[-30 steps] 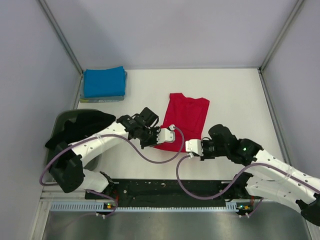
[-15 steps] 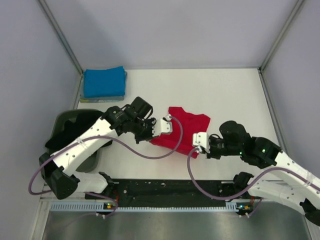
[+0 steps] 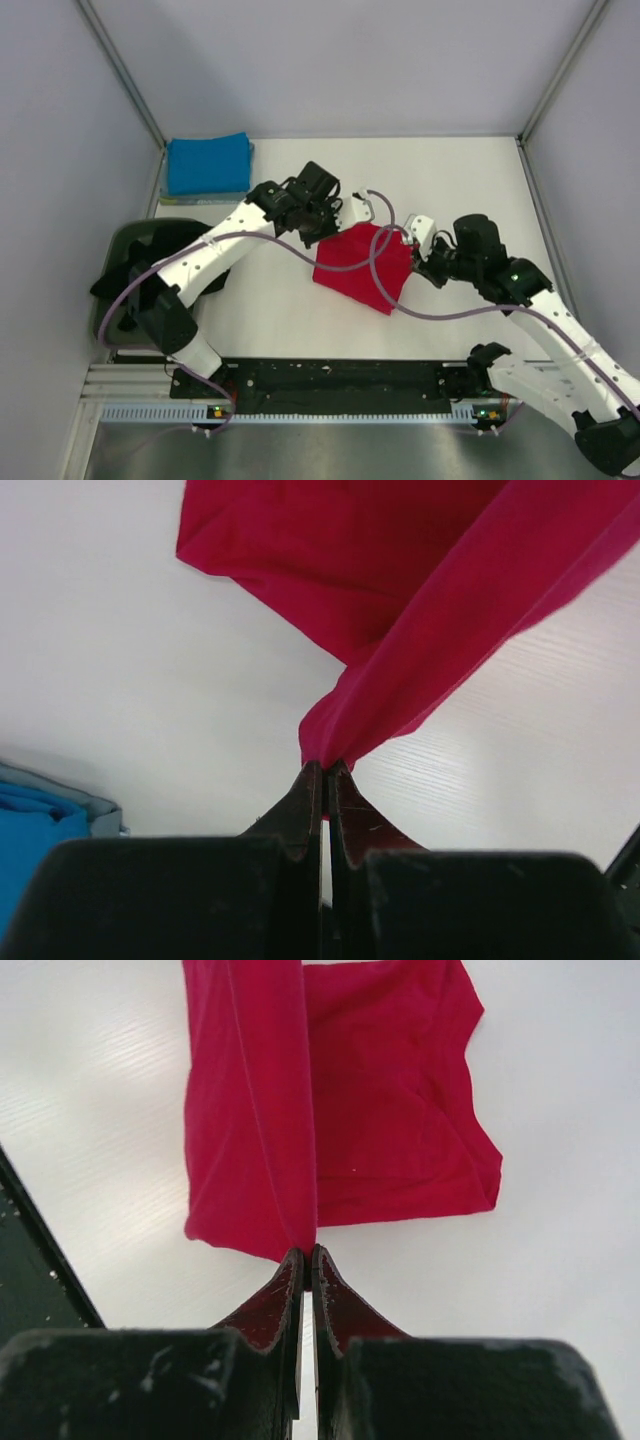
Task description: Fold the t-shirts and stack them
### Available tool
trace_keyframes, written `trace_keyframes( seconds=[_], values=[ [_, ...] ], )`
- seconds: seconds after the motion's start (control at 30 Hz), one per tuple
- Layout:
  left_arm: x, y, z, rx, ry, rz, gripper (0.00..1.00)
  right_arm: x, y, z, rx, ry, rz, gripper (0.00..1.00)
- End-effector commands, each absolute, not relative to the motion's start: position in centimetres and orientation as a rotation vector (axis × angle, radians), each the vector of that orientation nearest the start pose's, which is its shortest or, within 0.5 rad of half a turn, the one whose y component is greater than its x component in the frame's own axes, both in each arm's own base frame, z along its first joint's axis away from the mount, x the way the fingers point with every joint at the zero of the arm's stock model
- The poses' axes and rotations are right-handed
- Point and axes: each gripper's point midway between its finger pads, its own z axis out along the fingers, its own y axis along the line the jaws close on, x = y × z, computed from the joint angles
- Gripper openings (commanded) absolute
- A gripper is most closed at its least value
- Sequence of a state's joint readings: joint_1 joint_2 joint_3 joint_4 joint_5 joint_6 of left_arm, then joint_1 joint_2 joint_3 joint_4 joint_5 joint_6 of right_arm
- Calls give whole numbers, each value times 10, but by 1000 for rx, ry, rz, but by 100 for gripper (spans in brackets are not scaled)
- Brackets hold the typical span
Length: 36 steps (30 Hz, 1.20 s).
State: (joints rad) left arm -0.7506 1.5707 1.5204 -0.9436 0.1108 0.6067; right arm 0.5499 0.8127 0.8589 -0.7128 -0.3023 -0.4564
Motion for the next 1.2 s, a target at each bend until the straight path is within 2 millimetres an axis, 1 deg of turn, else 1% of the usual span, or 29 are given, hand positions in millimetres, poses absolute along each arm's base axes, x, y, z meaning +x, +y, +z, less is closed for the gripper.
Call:
trace_keyframes(
  seconds=[0.0, 0.03, 0.2, 0.23, 0.27, 0.3, 0.4, 0.53, 0.63, 0.7, 0.77, 0.93, 1.07, 1.17],
  values=[
    [330, -262, 219, 1485, 1960, -76, 0, 225, 160, 189, -1102, 1900, 417, 0],
    [340, -260, 216, 1472, 1979, -31, 0, 231, 157, 187, -1080, 1905, 408, 0],
    [373, -273, 199, 1438, 1991, 23, 0, 269, 139, 174, -943, 1966, 366, 0],
    [378, -276, 193, 1441, 2000, 25, 0, 276, 136, 171, -921, 1978, 357, 0],
    [381, -279, 193, 1433, 1997, 25, 0, 283, 132, 167, -898, 1991, 348, 0],
    [385, -282, 188, 1431, 2002, 23, 0, 290, 130, 164, -875, 1995, 344, 0],
    [399, -291, 183, 1406, 1983, 36, 0, 305, 124, 152, -820, 2032, 339, 0],
    [419, -301, 177, 1369, 1963, 70, 0, 320, 118, 137, -783, 2066, 324, 0],
    [431, -308, 169, 1339, 1969, 78, 0, 331, 110, 131, -732, 2091, 307, 0],
    [439, -314, 162, 1318, 1969, 76, 0, 338, 106, 126, -700, 2101, 300, 0],
    [446, -319, 152, 1304, 1978, 76, 0, 343, 103, 121, -679, 2112, 295, 0],
    [459, -327, 135, 1286, 1979, 89, 0, 355, 101, 102, -662, 2161, 289, 0],
    [467, -333, 129, 1270, 1976, 87, 0, 367, 97, 93, -618, 2174, 260, 0],
    [474, -336, 124, 1252, 1967, 100, 0, 379, 94, 88, -577, 2184, 246, 0]
  ],
)
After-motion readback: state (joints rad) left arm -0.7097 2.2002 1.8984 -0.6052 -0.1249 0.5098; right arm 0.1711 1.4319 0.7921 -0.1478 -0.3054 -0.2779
